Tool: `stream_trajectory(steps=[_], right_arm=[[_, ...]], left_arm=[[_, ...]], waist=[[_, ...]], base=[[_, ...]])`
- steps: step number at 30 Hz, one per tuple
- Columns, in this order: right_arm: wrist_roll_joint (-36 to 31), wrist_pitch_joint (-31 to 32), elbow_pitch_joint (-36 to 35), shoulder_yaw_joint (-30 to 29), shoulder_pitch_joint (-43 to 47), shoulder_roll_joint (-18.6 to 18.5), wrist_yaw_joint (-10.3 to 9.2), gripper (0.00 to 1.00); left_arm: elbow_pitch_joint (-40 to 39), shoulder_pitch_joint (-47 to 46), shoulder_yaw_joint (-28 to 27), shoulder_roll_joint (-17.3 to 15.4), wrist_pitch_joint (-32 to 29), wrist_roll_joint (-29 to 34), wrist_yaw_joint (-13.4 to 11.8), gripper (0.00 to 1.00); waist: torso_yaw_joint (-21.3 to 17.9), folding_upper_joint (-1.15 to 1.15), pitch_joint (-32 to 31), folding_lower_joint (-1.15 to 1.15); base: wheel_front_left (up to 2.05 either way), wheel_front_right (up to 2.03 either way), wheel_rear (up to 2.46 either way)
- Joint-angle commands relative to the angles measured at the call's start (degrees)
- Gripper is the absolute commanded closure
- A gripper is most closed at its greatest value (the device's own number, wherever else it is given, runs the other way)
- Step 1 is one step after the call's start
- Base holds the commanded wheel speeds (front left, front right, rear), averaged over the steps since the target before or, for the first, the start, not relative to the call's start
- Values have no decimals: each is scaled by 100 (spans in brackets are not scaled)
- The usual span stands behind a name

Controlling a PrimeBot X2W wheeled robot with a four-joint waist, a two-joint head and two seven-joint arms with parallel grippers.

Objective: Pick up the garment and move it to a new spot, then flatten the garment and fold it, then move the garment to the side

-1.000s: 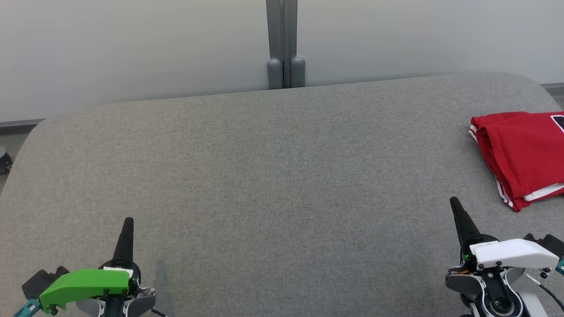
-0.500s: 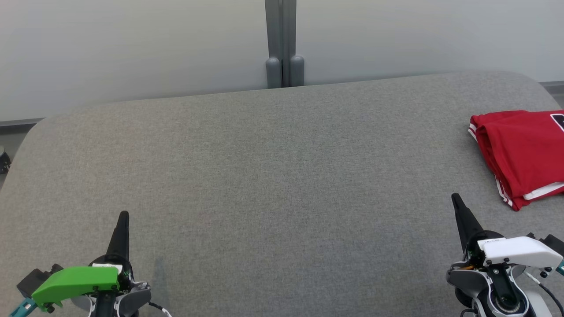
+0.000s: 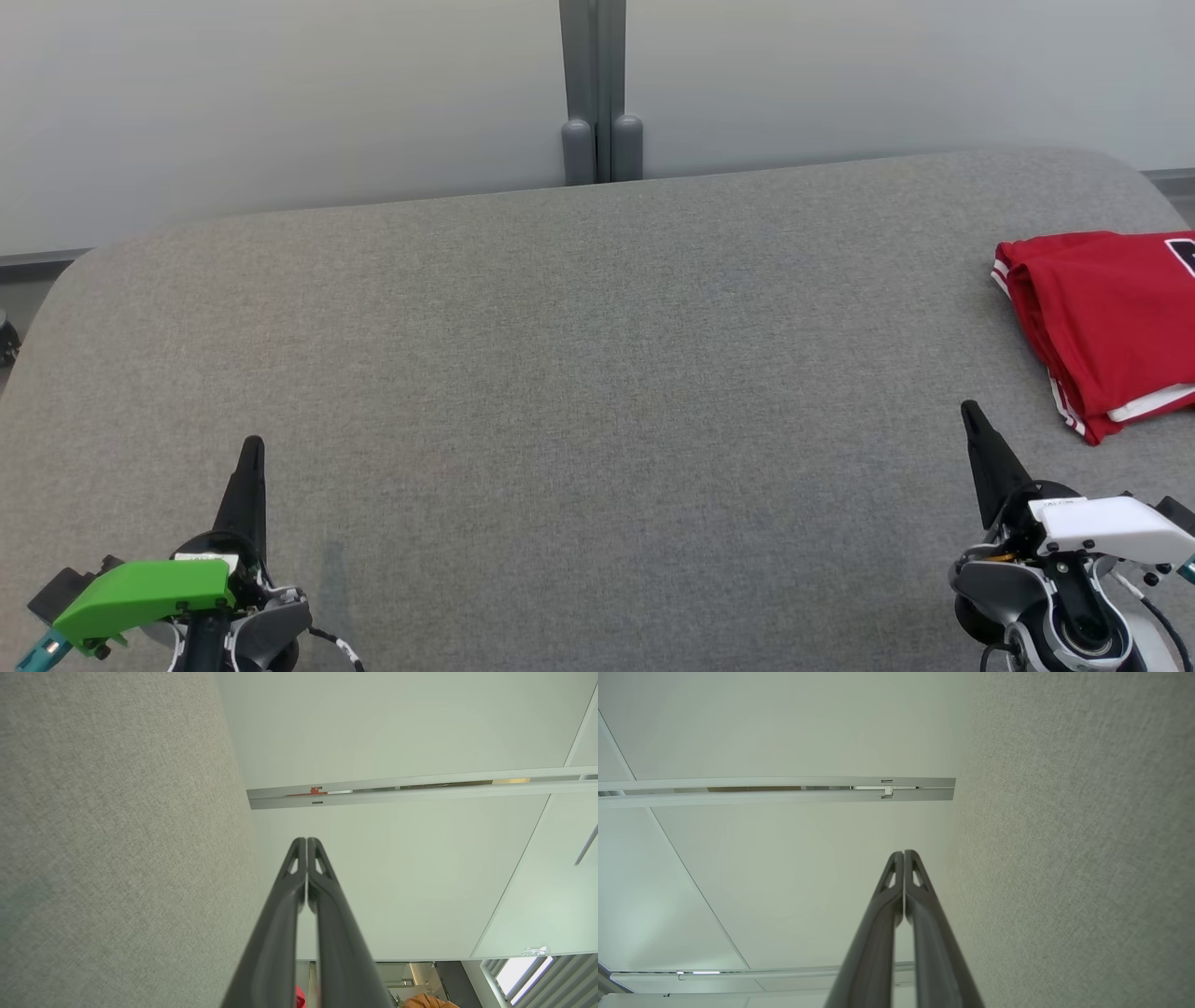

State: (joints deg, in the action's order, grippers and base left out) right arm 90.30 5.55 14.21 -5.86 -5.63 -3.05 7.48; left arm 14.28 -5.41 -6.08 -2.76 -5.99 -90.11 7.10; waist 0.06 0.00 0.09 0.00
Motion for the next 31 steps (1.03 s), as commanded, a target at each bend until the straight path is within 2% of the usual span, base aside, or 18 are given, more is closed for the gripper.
stream_trajectory(steps=[1, 6, 31], right_arm=[[107, 55, -34, -21, -76, -24, 2, 100], [271, 91, -36, -43, -76, -23, 2, 100], [231, 102, -34, -56, -74, -9, 2, 100]], left_arm=[[-26, -119, -44, -21, -38, -111, 44, 100], [-33, -124, -74, -21, -83, -248, 63, 100], [-29, -114, -65, -21, -77, -240, 58, 100]], waist=[[-1, 0, 2, 0], [-6, 0, 9, 0], [-6, 0, 9, 0]], base=[[0, 0, 0], [0, 0, 0], [0, 0, 0]])
